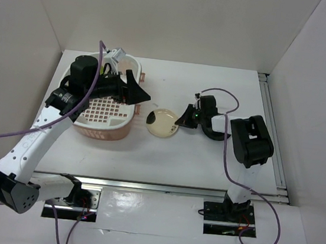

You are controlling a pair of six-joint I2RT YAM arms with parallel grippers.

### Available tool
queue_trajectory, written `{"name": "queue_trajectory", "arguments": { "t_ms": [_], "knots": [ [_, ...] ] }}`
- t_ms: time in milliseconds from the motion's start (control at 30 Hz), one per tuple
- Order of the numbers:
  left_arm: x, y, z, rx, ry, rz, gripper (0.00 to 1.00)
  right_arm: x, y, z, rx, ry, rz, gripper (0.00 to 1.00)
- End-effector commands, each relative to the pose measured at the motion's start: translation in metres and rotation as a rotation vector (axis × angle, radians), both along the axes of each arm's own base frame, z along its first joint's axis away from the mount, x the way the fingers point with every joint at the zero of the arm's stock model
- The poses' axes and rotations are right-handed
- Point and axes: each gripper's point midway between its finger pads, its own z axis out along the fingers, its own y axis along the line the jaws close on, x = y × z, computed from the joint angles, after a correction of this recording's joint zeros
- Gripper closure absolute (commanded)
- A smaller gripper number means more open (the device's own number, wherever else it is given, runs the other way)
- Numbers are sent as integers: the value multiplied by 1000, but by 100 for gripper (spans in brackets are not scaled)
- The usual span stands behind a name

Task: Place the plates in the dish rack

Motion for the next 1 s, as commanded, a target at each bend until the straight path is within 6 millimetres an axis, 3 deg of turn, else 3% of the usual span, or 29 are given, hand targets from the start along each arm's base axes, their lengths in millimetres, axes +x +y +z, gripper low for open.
{"name": "queue_trajectory", "arguments": {
  "t_ms": [0,33,133,200,333,367,433,467,633,733,767,800,867,933,967],
  "knots": [
    [4,0,20,-4,-67,6,5,-22,-18,-41,-89,119,-22,96],
    [4,0,20,-4,-67,6,5,-17,-22,-38,-88,118,-34,100],
    [6,3,17,6,-59,26,4,-12,-29,-37,-114,142,-69,100],
    [11,4,17,13,-61,50,1,4,-33,-18,-116,102,-106,100],
    [24,5,17,31,-43,83,1,34,-43,40,-149,9,-177,100],
    [26,5,15,36,-32,83,1,50,-44,65,-150,-41,-198,100],
    [39,2,13,46,-12,91,1,61,-63,94,-198,-85,-266,100],
    [42,1,11,51,0,91,1,73,-64,119,-196,-135,-289,100],
    [73,-4,8,95,10,111,1,82,-106,190,-315,-236,-460,100],
    [89,-3,5,126,-1,134,1,84,-114,230,-308,-316,-513,100],
    [94,-4,10,126,-9,143,1,80,-112,246,-281,-349,-510,100],
    [104,-7,1,136,13,142,1,79,-109,256,-261,-376,-491,100],
    [114,-10,1,149,21,137,1,74,-86,288,-133,-475,-375,100],
    [128,-18,-15,162,55,112,3,54,-50,299,35,-506,-158,100],
    [132,-19,-18,166,65,111,5,48,-42,308,77,-539,-107,100]
  ]
}}
